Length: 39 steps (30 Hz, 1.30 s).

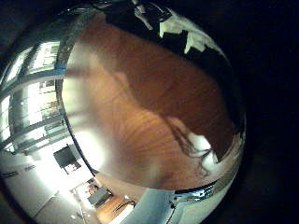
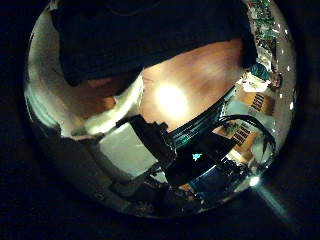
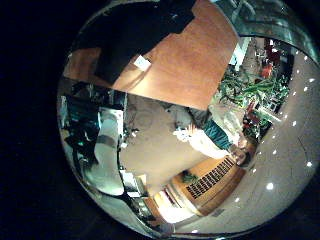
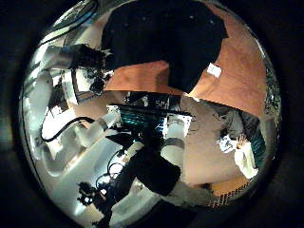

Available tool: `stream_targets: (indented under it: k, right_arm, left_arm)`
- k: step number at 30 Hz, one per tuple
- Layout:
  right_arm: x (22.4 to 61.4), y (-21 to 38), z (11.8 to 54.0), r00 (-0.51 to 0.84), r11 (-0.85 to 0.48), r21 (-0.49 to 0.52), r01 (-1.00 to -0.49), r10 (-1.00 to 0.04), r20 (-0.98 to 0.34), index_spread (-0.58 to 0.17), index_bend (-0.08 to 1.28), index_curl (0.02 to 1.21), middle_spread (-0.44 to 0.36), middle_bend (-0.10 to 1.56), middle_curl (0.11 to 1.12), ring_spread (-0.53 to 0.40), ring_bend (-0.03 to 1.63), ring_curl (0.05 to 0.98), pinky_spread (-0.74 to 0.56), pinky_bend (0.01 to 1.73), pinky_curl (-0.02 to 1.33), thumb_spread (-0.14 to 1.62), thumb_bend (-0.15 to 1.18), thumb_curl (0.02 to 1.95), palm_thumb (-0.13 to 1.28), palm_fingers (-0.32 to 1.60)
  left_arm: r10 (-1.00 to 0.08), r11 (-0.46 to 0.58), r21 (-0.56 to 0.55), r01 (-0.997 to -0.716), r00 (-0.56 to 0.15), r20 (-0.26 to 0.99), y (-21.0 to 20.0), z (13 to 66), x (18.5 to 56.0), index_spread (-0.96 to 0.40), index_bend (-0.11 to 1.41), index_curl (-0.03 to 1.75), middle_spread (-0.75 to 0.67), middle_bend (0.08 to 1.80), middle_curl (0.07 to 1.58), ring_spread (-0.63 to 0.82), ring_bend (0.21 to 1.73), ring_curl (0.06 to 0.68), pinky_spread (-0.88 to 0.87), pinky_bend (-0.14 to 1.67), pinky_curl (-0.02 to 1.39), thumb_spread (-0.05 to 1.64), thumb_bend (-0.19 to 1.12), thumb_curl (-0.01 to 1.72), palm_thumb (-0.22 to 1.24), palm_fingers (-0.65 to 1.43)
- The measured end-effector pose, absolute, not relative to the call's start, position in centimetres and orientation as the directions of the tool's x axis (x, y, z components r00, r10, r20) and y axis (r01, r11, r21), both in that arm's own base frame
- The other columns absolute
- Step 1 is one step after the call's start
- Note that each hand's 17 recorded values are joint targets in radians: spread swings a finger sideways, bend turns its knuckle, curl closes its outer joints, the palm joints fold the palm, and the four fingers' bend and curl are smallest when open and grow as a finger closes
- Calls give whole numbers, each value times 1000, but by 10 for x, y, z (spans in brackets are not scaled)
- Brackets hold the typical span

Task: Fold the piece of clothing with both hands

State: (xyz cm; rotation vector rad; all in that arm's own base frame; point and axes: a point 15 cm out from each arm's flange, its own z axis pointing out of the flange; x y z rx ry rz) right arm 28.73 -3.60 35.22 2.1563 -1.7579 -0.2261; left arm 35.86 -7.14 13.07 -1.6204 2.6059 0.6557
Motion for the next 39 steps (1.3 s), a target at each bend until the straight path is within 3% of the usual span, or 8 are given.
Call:
stream_targets:
  k: [5,6,11,20,29,39]
  right_arm:
    - [287,-36,352,220,-172,364,-915,-971,94,-365,170,314,-25,218,371,110,425,228,344,406,228,1306,-12,192,262,277]
    - [287,-36,352,220,-172,364,-916,-971,94,-365,170,314,-26,218,371,109,424,229,341,405,229,1306,-12,192,262,277]
    - [287,-36,351,221,-173,366,-914,-971,93,-368,171,316,-31,225,373,100,422,231,338,386,230,1306,-12,193,261,293]
    - [280,-40,329,213,-161,412,-897,-974,83,-373,154,308,-48,226,374,39,480,243,321,388,231,1307,-4,198,284,375]
    - [295,-44,260,220,-168,446,-879,-973,68,-371,149,289,-114,302,405,-113,652,291,191,432,229,1289,28,244,475,483]
    - [305,-42,190,191,-132,469,-873,-978,80,-282,149,272,-107,343,431,-127,680,311,143,533,242,1178,-27,260,450,295]
  left_arm:
    - [-857,376,357,-855,-467,-218,-73,131,366,-278,188,487,-362,563,554,-424,945,290,-436,671,431,1189,132,499,769,923]
    - [-857,380,351,-856,-469,-215,-75,132,368,-319,217,500,-402,576,554,-454,956,294,-489,707,438,1233,162,520,800,1048]
    - [-859,392,323,-862,-468,-207,-81,144,377,-463,333,585,-511,731,621,-511,1023,359,-633,792,485,1369,225,597,830,1282]
    - [-863,396,335,-855,-471,-182,-93,188,388,-599,493,728,-543,951,699,-471,1202,461,-675,933,552,1556,277,710,767,1242]
    - [-873,395,443,-805,-479,-91,-112,246,390,-653,548,826,-525,1034,731,-444,1268,501,-657,1014,599,1595,324,813,714,1174]
    - [-887,373,490,-788,-458,-62,-110,262,397,-683,525,890,-512,1067,733,-436,1292,511,-650,1023,614,1596,400,916,662,1146]
